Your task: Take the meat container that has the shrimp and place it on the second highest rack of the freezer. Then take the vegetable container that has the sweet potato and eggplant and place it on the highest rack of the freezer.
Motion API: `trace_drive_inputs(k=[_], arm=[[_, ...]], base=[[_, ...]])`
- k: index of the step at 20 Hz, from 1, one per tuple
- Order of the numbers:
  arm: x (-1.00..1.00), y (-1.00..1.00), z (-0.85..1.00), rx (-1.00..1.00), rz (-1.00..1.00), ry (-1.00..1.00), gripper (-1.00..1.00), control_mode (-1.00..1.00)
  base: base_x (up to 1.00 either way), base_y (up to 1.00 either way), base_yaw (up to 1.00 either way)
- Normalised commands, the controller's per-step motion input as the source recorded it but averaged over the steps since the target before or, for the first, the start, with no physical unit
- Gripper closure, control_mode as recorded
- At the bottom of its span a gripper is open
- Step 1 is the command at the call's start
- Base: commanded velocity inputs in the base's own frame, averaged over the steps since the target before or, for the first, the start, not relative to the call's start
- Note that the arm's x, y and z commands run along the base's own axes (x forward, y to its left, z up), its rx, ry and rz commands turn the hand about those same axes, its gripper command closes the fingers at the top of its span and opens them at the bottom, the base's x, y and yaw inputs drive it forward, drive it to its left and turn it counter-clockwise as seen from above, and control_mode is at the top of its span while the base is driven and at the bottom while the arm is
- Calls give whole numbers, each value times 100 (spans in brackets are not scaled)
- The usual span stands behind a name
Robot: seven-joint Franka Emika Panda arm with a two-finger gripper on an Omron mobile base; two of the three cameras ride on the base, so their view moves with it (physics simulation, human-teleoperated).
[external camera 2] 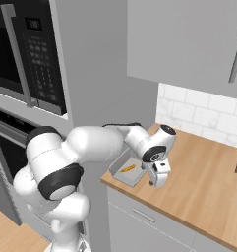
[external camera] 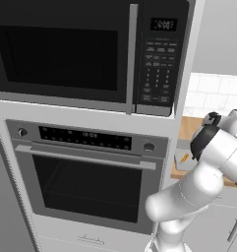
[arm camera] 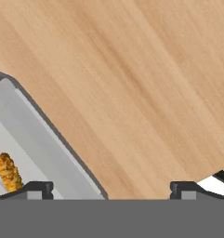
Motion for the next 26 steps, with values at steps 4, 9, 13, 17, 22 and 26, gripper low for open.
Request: trace_drive_inputs(k=[4,9,13,17,22,26], arm=[[-10,31,0,-1,0,-2,-100,-100],[-35,44,-9,-3,0,-8,-100,-100],[-6,35,-21,-4,0,-2,-100,-100],[8,15,-2,-1,0,0,-100,-100],[14,0,-20,0,0,2,-100,-100],[25,-23,-17,1,0,7,-100,-100]], base=[[0,0,0],[0,0,0],[0,0,0],[0,0,0],[0,0,0],[0,0,0]])
